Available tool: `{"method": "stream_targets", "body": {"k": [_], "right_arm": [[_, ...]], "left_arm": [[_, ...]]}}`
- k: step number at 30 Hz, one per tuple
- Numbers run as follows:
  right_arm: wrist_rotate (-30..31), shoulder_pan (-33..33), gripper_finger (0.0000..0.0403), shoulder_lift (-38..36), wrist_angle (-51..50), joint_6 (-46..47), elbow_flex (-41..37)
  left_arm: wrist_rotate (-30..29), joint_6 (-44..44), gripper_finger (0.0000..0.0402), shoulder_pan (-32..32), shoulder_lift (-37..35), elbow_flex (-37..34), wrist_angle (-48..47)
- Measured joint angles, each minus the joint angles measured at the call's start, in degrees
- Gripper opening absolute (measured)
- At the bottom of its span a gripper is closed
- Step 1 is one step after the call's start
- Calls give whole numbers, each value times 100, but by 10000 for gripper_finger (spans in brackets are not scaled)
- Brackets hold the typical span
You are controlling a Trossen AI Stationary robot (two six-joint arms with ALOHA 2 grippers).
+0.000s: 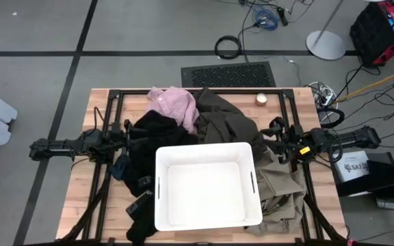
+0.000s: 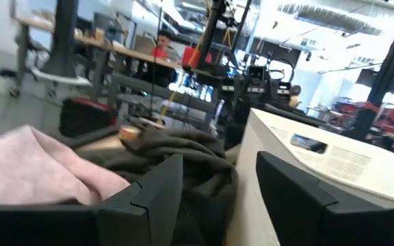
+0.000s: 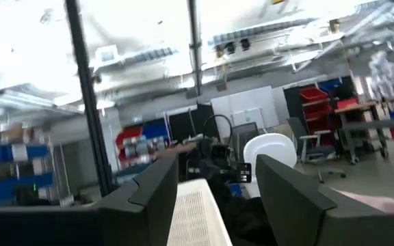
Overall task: Sort clothes
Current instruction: Put the pink polo shirt into the white bin
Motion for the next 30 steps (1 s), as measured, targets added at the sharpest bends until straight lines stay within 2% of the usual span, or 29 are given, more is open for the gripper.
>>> {"method": "stream_targets", "body": {"k": [2,5,10,12,17,24,30], "right_arm": [[163,0,185,-1,3,-13,0],[194,-2,185,1,-3,-735,0],[1028,-2,185,-1,171,-1145,0],[1254,-7,185,0,-6,-1148,0],[1370,-226,185,3,-623,-858,0],[1368,-721,185,6,-723,-543,0],[1366,-1028,185,226,-775,-70,0]], "left_arm": [[-101,218,196,0,0,2,135],[-275,515,196,0,0,2,213],[-1293,977,196,29,26,107,156],[-1514,1096,196,126,63,230,89],[-1548,1159,196,566,328,400,3],[-1232,1148,196,1325,1038,519,-5],[-995,1193,196,2109,1806,940,1]]}}
